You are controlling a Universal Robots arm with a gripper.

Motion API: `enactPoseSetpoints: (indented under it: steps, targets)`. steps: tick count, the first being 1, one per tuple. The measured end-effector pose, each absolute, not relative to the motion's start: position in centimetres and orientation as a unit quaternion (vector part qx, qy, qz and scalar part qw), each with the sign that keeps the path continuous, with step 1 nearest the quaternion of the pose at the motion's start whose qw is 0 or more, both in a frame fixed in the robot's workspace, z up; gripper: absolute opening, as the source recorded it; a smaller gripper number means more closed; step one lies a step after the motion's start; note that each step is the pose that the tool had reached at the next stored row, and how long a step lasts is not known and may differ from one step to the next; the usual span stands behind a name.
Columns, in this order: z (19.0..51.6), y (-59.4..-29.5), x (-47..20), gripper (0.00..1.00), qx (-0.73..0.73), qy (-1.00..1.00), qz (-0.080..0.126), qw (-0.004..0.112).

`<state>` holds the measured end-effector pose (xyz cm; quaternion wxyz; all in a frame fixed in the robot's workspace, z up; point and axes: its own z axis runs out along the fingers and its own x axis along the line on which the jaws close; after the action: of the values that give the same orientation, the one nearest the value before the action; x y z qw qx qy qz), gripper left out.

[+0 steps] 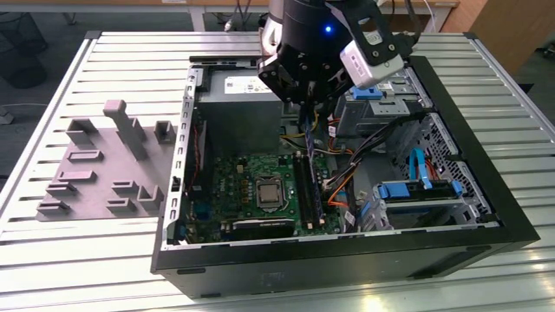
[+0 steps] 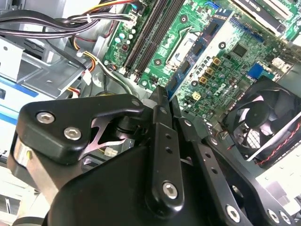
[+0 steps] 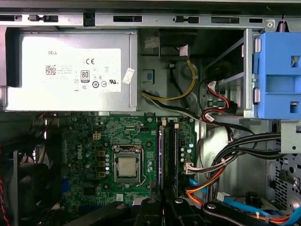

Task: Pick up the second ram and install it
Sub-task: 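Insert the second ram into the second slot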

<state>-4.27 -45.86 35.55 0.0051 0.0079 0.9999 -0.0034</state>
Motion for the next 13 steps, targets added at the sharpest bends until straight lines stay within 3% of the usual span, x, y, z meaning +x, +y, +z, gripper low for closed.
enactPoseSetpoints:
  steps: [13]
  targets:
    - [35.90,-45.86,-4.27,0.14,0.007,1.000,-0.004,0.005]
